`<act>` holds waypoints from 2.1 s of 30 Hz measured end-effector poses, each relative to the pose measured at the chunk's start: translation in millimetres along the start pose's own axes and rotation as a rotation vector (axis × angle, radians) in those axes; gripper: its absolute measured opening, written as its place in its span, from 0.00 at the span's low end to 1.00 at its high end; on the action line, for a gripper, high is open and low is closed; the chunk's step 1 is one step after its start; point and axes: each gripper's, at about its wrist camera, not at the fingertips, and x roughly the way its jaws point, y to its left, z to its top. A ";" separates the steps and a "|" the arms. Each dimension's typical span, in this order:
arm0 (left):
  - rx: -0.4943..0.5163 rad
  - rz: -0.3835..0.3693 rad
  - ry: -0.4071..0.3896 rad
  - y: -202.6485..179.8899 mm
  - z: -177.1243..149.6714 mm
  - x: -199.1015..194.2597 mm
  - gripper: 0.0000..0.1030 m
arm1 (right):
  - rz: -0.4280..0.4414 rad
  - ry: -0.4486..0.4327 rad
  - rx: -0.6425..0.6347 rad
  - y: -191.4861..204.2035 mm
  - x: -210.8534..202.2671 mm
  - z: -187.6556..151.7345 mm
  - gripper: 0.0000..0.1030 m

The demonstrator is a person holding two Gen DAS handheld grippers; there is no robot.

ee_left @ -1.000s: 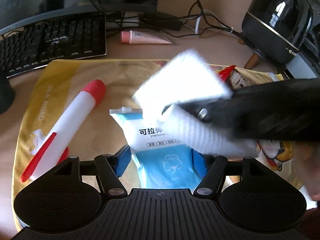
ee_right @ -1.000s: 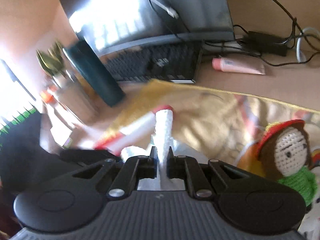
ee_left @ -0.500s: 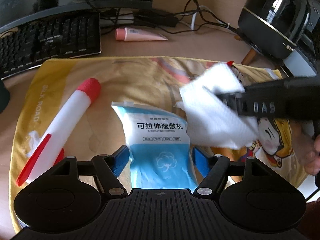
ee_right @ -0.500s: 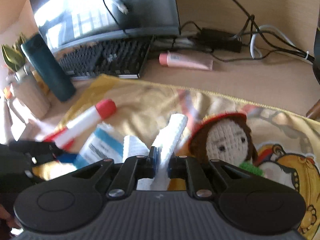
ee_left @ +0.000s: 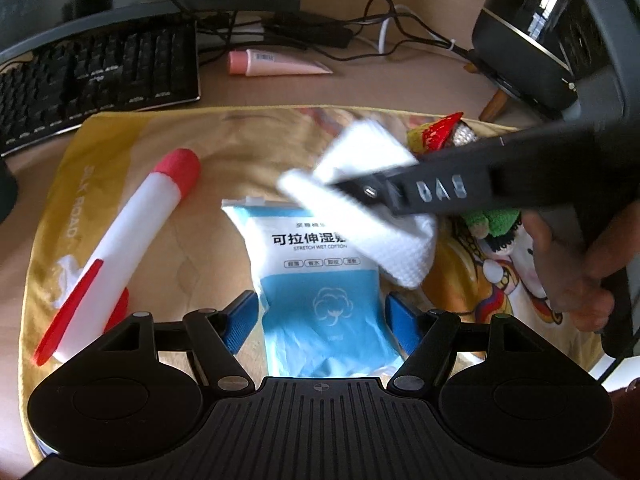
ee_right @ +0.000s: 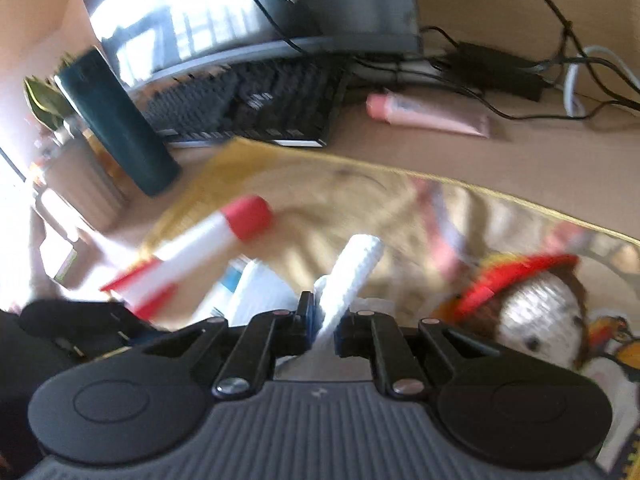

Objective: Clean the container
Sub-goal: 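Lift and carry the wipes pack with the left tool while the right tool wipes the towel with the cloth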

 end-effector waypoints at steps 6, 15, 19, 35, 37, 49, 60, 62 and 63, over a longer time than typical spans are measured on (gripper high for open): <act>-0.099 -0.066 0.006 13.5 3.8 0.4 0.70 | -0.056 -0.003 -0.008 -16.5 -22.9 -17.7 0.11; -0.479 -0.300 0.020 66.3 19.9 7.0 0.67 | 0.209 0.009 -0.113 21.0 -69.7 -43.3 0.11; -0.464 -0.270 0.028 64.7 24.6 9.2 0.68 | 0.366 0.053 -0.211 59.5 -60.7 -50.3 0.11; 0.059 0.013 -0.113 -13.0 12.5 -37.7 0.90 | 0.032 0.000 0.002 -9.3 -64.3 -39.4 0.11; 0.167 0.051 -0.118 -36.5 10.0 -35.3 0.90 | 0.016 -0.053 0.064 -28.0 -78.4 -36.6 0.11; 0.662 0.351 -0.028 -92.2 5.5 54.0 0.94 | -0.024 -0.185 0.241 -92.1 -116.9 -44.0 0.11; 0.046 -0.047 -0.077 -15.7 39.2 28.5 0.80 | 0.023 -0.226 0.275 -87.4 -126.4 -50.3 0.11; -0.264 -0.314 -0.067 22.0 38.8 21.9 0.80 | 0.050 -0.244 0.267 -83.4 -128.4 -44.7 0.11; -0.427 -0.467 -0.059 41.9 34.7 21.7 0.80 | 0.061 -0.253 0.262 -80.4 -129.1 -42.0 0.11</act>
